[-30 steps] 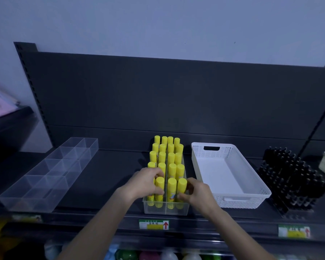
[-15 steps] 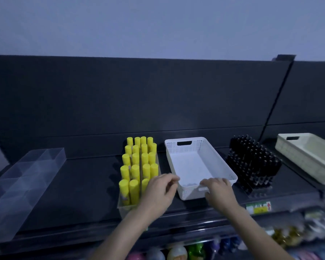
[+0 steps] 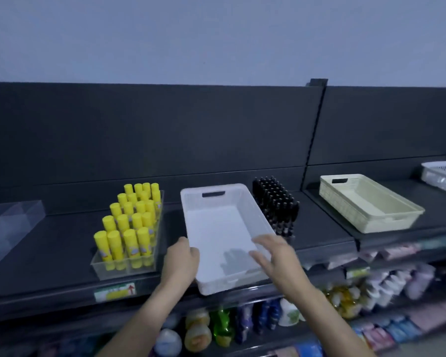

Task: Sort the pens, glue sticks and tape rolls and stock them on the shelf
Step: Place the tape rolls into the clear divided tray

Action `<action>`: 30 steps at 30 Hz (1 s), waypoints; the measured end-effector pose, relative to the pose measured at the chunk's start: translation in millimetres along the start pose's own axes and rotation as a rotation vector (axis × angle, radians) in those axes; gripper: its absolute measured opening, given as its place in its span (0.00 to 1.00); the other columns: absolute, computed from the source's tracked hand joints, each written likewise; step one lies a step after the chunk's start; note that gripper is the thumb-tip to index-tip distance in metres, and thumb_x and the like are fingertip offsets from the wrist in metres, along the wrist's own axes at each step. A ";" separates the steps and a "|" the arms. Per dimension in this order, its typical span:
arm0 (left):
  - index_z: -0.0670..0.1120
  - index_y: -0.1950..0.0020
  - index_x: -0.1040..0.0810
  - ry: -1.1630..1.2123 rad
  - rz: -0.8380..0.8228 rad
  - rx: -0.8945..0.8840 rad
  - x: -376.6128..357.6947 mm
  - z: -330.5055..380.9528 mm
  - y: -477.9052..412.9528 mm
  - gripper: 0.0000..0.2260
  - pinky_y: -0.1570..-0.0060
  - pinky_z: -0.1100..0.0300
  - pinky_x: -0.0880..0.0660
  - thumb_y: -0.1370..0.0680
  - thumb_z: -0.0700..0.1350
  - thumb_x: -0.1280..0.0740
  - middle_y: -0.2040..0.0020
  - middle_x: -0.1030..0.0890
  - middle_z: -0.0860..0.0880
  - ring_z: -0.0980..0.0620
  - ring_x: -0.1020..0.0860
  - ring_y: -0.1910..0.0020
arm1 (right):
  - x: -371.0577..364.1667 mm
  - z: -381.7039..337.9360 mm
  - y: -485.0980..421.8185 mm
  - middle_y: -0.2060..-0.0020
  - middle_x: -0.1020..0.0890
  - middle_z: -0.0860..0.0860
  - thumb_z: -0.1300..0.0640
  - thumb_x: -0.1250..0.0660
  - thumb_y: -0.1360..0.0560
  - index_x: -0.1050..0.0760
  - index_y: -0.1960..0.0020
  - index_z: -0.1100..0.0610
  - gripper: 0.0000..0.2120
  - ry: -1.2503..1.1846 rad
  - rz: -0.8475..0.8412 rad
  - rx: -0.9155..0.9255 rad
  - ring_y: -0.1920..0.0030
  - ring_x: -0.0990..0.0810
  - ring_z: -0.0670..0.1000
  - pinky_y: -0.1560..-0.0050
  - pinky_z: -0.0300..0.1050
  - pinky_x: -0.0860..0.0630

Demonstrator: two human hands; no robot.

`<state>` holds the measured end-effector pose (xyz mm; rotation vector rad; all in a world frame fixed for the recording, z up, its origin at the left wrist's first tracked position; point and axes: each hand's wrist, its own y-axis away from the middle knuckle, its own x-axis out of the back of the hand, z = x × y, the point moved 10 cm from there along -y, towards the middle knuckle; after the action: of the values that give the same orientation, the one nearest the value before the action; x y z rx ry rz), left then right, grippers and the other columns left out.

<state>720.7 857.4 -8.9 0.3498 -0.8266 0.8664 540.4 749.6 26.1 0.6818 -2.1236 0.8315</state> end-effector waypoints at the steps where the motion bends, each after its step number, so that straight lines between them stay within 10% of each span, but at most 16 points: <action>1: 0.41 0.59 0.34 0.035 0.073 -0.029 5.6 9.8 12.8 0.05 0.61 0.55 0.36 0.23 0.39 0.42 0.51 0.21 0.34 0.37 0.23 0.53 | 21.2 12.0 4.8 0.36 0.26 0.55 0.55 0.37 0.23 0.29 0.34 0.60 0.18 0.003 0.070 -0.027 0.34 0.31 0.53 0.38 0.34 0.40; 7: 0.41 0.44 0.26 0.204 0.259 -0.245 20.1 106.9 79.7 0.10 0.63 0.56 0.36 0.23 0.38 0.41 0.62 0.20 0.41 0.39 0.23 0.60 | 118.3 78.9 44.5 0.33 0.30 0.57 0.64 0.44 0.21 0.39 0.28 0.61 0.21 -0.192 0.294 -0.195 0.33 0.32 0.54 0.39 0.38 0.38; 12: 0.46 0.45 0.27 0.326 0.111 -0.353 -38.1 193.4 105.2 0.09 0.74 0.68 0.37 0.21 0.39 0.43 0.69 0.26 0.51 0.56 0.30 0.72 | 188.2 153.9 89.2 0.44 0.23 0.54 0.69 0.47 0.22 0.33 0.32 0.59 0.20 -0.314 0.441 -0.306 0.47 0.26 0.50 0.51 0.35 0.35; 20: 0.39 0.53 0.24 0.368 -0.079 -0.378 -159.8 302.0 95.3 0.09 0.67 0.59 0.34 0.21 0.40 0.43 0.68 0.26 0.49 0.52 0.30 0.69 | 272.8 280.7 123.9 0.45 0.24 0.52 0.63 0.45 0.21 0.31 0.36 0.61 0.15 -0.270 0.598 -0.497 0.41 0.26 0.54 0.49 0.40 0.35; 30: 0.39 0.64 0.32 0.324 -0.015 -0.292 -254.1 390.6 -13.0 0.10 0.71 0.57 0.43 0.23 0.39 0.43 0.71 0.33 0.48 0.51 0.37 0.71 | 311.9 400.6 4.9 0.49 0.23 0.47 0.61 0.46 0.20 0.27 0.39 0.58 0.13 -0.334 0.441 -0.432 0.48 0.26 0.47 0.51 0.40 0.34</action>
<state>443.0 487.8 50.9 -0.0423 -0.6349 0.7504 178.0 396.1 64.4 0.1262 -2.6971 0.4637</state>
